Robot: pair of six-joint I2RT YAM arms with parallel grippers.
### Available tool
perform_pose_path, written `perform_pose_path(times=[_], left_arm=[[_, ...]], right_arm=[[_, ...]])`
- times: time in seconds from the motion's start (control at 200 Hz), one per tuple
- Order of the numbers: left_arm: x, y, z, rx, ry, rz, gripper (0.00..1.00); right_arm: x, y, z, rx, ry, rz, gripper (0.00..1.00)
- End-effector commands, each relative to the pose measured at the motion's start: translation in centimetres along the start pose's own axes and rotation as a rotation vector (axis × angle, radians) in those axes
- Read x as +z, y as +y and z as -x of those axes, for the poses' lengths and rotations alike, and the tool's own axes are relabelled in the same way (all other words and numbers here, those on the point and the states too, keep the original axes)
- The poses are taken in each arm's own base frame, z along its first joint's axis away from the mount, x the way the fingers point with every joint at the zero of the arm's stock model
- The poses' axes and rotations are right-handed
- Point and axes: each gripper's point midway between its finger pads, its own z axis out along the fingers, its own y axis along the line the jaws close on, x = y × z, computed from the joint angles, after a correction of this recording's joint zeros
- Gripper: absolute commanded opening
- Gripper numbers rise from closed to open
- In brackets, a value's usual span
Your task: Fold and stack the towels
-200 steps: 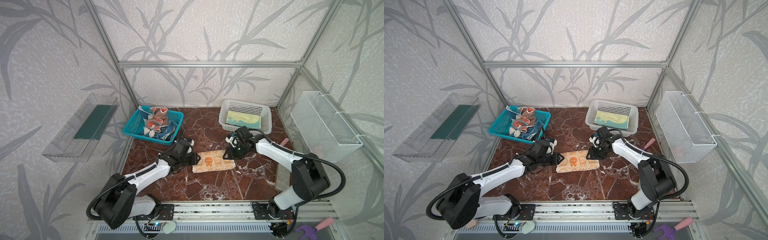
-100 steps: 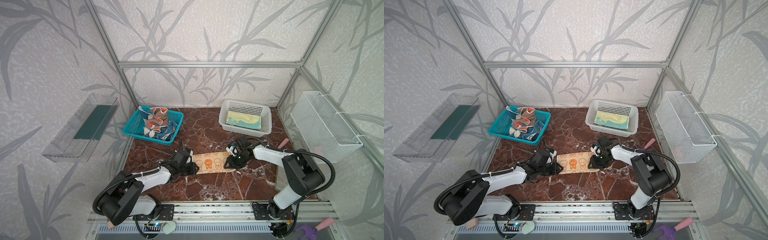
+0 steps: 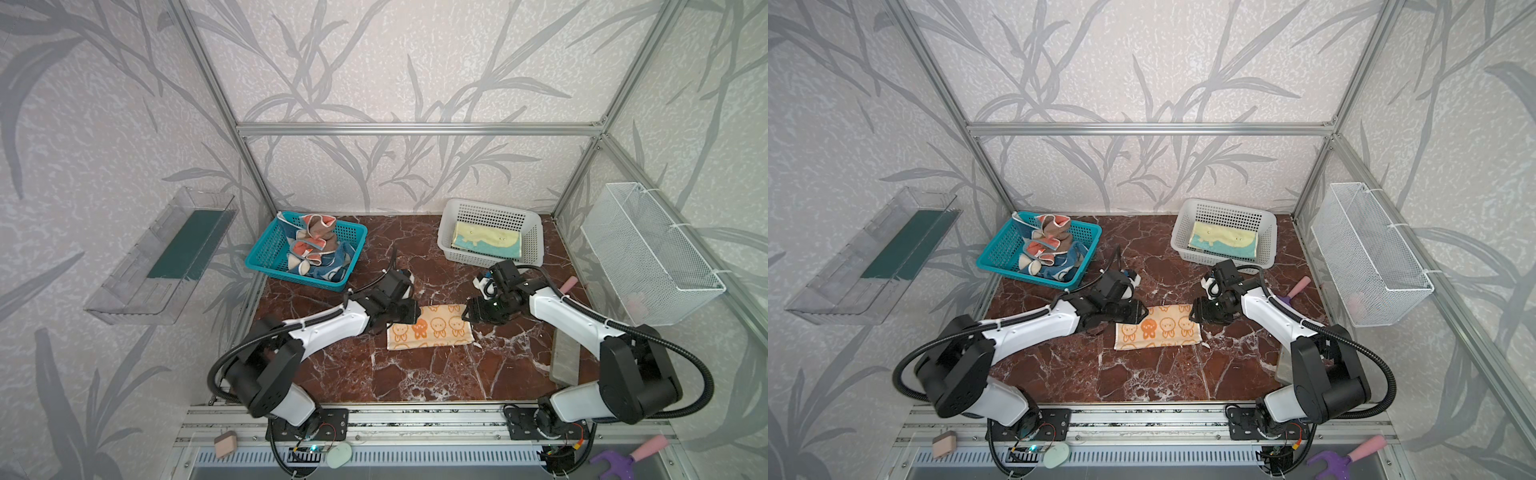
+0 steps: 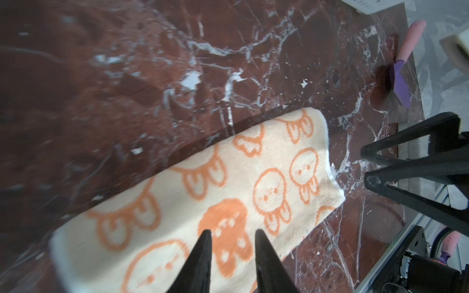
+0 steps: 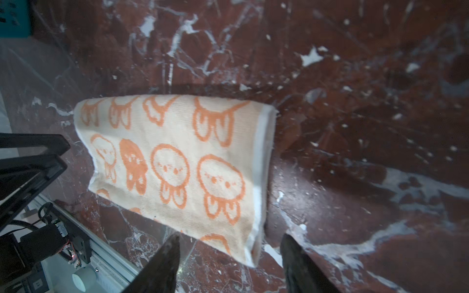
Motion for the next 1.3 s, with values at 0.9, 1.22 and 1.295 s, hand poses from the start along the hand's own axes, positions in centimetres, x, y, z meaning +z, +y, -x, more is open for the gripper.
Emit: perform_pose_path(times=[0.9, 1.22, 1.295], left_arm=[[5.4, 0.0, -5.6, 0.005, 0.175, 0.106, 0.27], [0.1, 3.8, -3.3, 0.036, 0.047, 0.263, 0.30], [-0.7, 4.8, -2.9, 0.024, 0.018, 0.289, 0.30]], right_arm=[[7.2, 0.1, 0.3, 0.088, 0.149, -0.026, 0.10], [-1.8, 7.9, 10.6, -0.202, -0.152, -0.053, 0.00], [-2.9, 10.2, 13.1, -0.282, -0.176, -0.051, 0.00]])
